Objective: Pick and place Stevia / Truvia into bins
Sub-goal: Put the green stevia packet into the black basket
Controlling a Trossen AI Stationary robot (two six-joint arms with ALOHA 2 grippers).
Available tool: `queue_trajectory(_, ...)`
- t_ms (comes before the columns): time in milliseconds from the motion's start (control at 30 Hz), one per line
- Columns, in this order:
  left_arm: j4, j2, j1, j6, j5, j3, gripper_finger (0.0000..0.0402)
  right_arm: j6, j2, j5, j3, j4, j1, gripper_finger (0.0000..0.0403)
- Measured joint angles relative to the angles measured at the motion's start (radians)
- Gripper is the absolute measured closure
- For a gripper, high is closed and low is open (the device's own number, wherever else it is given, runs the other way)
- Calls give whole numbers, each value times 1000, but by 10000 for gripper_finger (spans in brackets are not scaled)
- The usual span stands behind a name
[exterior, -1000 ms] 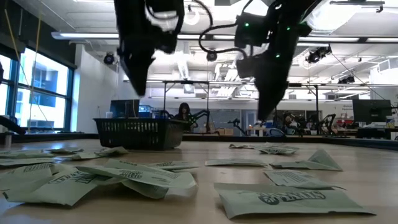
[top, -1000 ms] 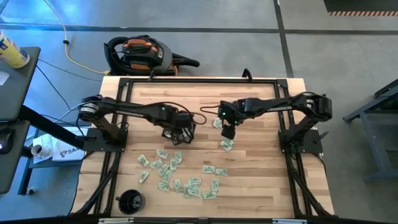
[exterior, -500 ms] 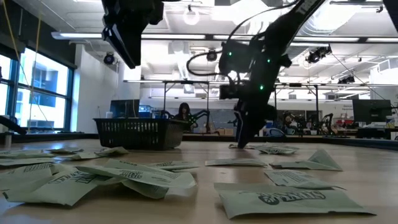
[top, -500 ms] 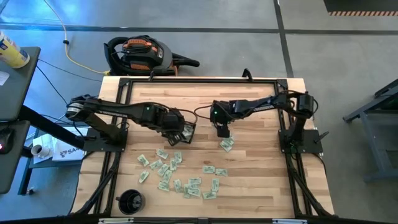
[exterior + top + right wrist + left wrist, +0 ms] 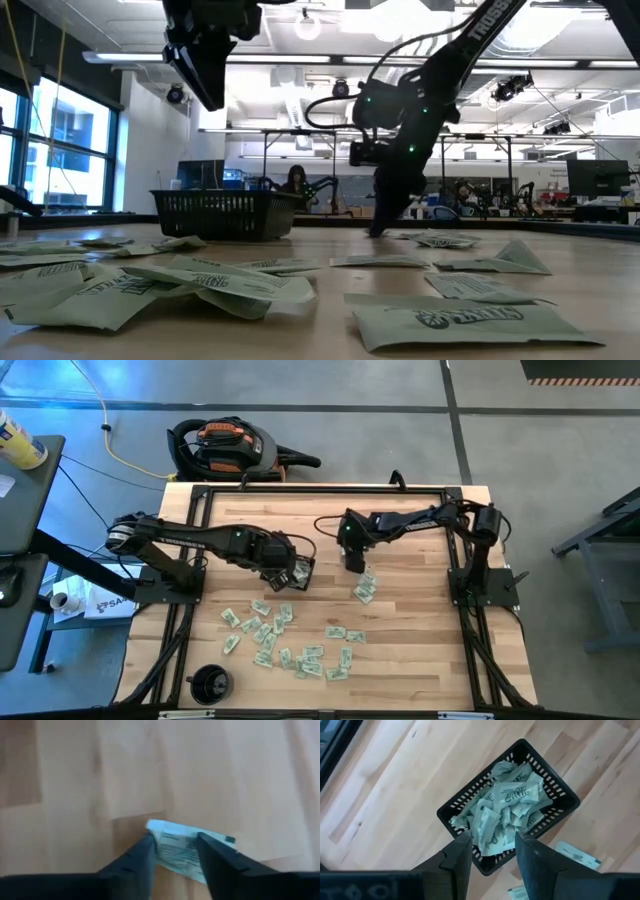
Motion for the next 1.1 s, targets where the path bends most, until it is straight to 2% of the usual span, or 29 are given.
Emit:
queue_trajectory(200,-81,0,0,-31,0,0,218,33,3,76,9,56,-19,383)
queue_trajectory(267,-128,0,-1,-58,0,-1,218,81,4,71,41,38,-20,395)
queue_trajectory(367,-192,0,-41,-115,-14,-1,218,157,-6,56,121,-17,1,384)
queue_trajectory(533,-233,-24,-175,-257,-60,-19,218,135,-24,-80,326,-89,93,398)
queue_trajectory(633,-237,-54,-266,-423,-67,-67,218,108,-2,-113,424,-98,157,397)
queue_trajectory(767,-237,-107,-406,-704,-69,-146,218,152,84,-156,505,-110,212,398)
queue_trajectory(933,-231,-129,-582,-1055,-57,-217,218,185,204,-69,612,-122,262,396)
queue_trajectory(1100,-200,-130,-698,-1233,-25,-230,218,187,263,-47,737,-244,285,337)
